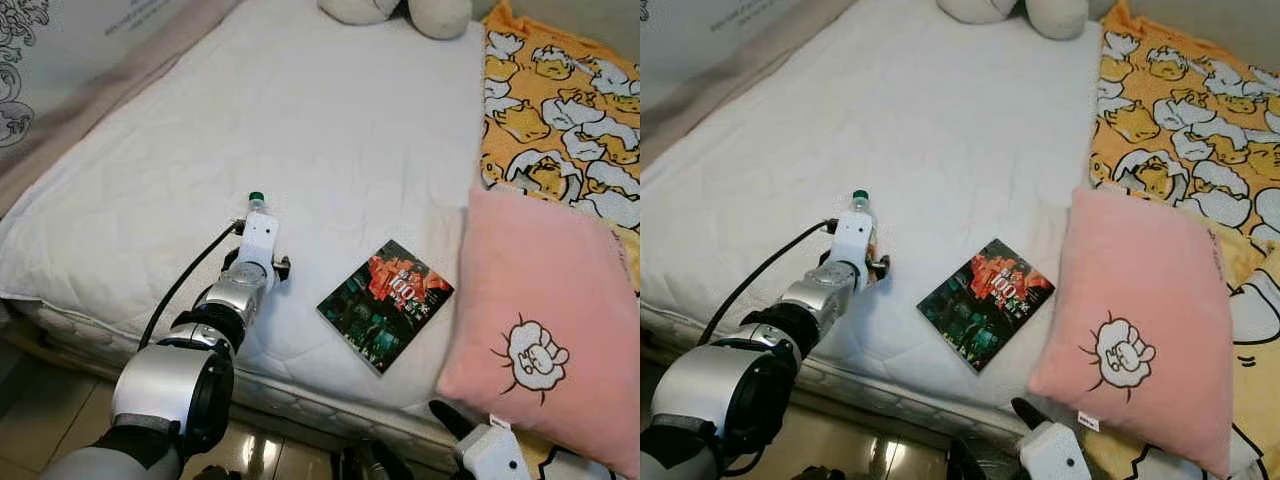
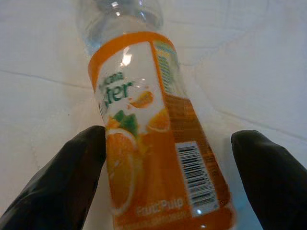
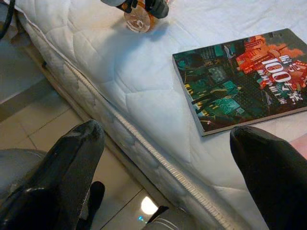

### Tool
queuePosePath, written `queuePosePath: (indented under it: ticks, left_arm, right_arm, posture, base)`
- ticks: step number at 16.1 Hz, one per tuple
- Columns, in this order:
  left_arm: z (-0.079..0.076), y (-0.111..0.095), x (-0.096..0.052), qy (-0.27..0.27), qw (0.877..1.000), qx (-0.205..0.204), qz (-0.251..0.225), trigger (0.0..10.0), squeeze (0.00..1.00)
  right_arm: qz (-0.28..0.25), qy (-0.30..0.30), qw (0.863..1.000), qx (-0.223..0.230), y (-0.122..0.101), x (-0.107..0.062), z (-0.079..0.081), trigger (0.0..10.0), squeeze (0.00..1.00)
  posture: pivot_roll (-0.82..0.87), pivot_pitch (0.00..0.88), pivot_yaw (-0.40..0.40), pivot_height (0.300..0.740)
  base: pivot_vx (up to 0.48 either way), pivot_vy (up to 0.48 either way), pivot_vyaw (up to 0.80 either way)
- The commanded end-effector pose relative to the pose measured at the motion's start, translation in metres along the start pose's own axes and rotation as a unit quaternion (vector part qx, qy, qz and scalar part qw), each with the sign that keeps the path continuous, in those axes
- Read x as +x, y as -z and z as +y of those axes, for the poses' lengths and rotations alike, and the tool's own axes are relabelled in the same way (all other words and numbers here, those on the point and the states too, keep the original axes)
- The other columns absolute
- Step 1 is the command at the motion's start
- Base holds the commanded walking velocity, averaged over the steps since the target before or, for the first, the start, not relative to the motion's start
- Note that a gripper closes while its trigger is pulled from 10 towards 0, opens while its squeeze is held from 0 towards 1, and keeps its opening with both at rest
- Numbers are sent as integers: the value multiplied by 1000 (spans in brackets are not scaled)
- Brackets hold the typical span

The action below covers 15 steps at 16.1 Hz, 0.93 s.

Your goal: Clean up the room

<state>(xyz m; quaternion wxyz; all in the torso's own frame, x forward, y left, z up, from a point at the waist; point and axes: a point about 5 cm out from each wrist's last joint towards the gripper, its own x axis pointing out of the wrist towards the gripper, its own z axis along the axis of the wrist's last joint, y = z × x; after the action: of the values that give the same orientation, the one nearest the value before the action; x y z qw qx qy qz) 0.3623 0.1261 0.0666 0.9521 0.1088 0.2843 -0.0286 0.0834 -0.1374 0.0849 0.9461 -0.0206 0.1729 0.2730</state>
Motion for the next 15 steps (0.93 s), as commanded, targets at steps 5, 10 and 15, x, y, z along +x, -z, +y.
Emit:
queuePosePath:
  ticks: [5, 10, 15]
  left_arm:
    - [-8, 14, 0, 22, 999, 27, 20, 0, 0]
    - [0, 7, 0, 23, 999, 43, -5, 0, 0]
    - [14, -18, -2, 31, 995, 14, -95, 0, 0]
  right_arm:
    - [13, 4, 1000, 2, 0, -3, 4, 10000, 0]
    - [10, 6, 1000, -1, 1, 7, -2, 10000, 0]
    - [-28, 58, 998, -8, -2, 37, -32, 10000, 0]
  posture:
    - [-369, 202, -77, 740]
    - [-342, 186, -76, 740]
    - [-250, 69, -35, 740]
  base:
    - [0, 0, 0]
    - [0, 0, 0]
    - [0, 0, 0]
